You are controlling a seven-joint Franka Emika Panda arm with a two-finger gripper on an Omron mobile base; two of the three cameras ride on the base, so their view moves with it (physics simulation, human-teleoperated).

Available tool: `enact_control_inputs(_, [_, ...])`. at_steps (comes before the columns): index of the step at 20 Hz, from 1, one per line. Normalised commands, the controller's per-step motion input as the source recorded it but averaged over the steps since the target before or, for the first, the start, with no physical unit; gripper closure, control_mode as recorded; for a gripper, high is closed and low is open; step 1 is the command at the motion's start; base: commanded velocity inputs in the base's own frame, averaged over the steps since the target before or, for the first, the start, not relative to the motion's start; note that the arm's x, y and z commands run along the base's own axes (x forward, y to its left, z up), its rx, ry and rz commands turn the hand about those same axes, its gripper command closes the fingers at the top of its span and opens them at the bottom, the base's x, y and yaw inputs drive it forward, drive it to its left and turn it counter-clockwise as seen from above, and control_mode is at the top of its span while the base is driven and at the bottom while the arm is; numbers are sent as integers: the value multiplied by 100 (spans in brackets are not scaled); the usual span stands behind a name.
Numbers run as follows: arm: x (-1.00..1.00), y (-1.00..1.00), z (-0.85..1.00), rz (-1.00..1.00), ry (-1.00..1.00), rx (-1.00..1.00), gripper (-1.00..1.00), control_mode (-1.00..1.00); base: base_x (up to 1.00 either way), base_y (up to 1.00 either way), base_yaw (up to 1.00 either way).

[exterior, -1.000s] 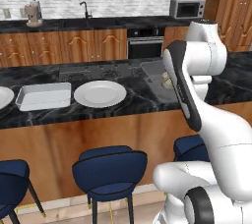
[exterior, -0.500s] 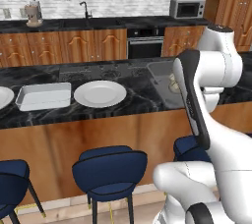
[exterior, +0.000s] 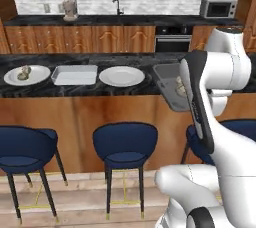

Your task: Place two dumplings into each of the tupperware containers and then place the containers in the fridge.

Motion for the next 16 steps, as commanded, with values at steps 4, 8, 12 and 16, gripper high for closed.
enact_control_inputs(4, [0, 0, 0, 0, 0, 0, 100, 100, -48, 45, 87])
enact_control_inputs(8, [0, 0, 0, 0, 0, 0, 100, 100, -6, 52, 85])
enact_control_inputs(12, [0, 0, 0, 0, 0, 0, 100, 100, 2, 33, 89])
enact_control_inputs(16, [0, 0, 0, 0, 0, 0, 100, 100, 20, 29, 85])
